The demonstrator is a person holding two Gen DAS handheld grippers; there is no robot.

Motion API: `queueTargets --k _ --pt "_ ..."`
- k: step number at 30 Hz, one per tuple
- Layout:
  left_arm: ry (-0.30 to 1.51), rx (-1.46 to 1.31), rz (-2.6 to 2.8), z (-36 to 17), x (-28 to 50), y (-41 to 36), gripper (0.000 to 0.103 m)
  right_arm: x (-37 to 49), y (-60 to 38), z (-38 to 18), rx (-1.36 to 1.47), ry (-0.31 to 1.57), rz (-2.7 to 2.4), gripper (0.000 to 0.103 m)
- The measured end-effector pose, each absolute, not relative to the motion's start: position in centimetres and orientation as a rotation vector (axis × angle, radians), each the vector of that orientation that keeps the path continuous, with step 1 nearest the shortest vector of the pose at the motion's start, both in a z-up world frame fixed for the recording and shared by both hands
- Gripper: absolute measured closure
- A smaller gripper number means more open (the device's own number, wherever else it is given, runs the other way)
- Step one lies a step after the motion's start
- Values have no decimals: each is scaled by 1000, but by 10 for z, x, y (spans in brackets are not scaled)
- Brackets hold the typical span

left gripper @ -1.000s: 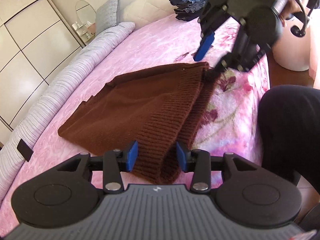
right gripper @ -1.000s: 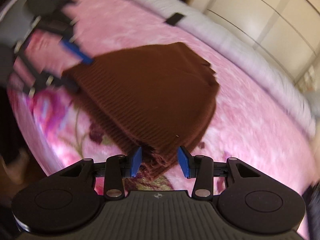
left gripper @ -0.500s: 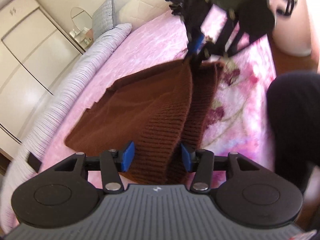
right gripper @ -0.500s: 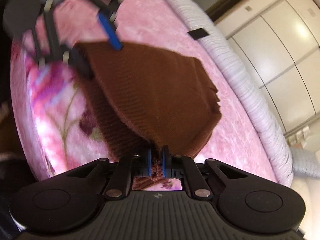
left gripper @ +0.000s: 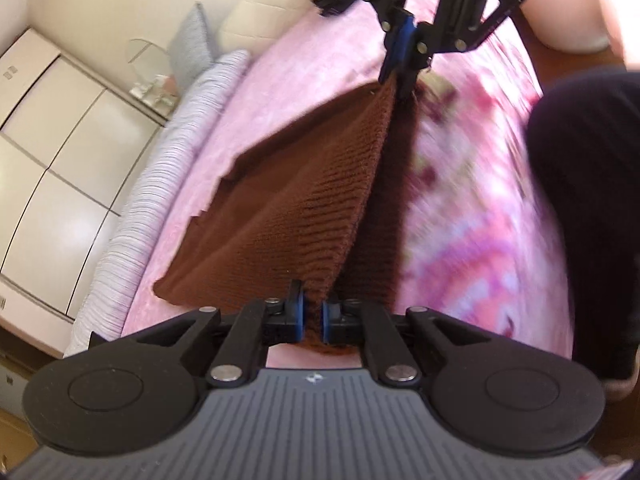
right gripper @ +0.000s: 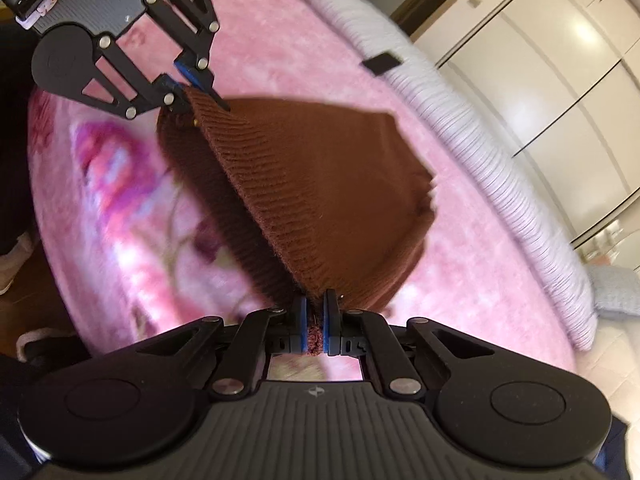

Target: Fold clothes

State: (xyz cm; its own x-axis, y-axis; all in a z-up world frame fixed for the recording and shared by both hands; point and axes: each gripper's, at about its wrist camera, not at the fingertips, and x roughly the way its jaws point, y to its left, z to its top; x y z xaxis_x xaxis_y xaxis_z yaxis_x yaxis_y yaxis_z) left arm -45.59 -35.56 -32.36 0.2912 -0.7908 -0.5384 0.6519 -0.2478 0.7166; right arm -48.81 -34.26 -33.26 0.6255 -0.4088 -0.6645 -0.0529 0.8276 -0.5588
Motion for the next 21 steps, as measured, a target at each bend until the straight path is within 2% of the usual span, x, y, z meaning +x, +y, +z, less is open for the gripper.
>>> queueTargets --k 4,7,10,12,17,21 --pt "-130 1185 -1404 -316 -448 -347 85 -484 -344 -337 -601 884 -223 97" --pt "-112 1166 -1432 -310 -442 -340 73 -489 -344 -335 -617 889 -230 97" --pt "-94 1148 -1460 -304 -435 -333 62 -493 -340 -332 -617 916 -254 84" --pt "-82 1135 -1479 -300 -431 -328 61 -501 -338 -329 -609 918 -264 83" --pt "-122 1203 -1446 -306 -421 -321 60 -508 -326 -325 -610 890 -250 64" --pt "-182 1227 -1446 -311 -418 -320 60 -501 -318 -334 -648 909 -222 63"
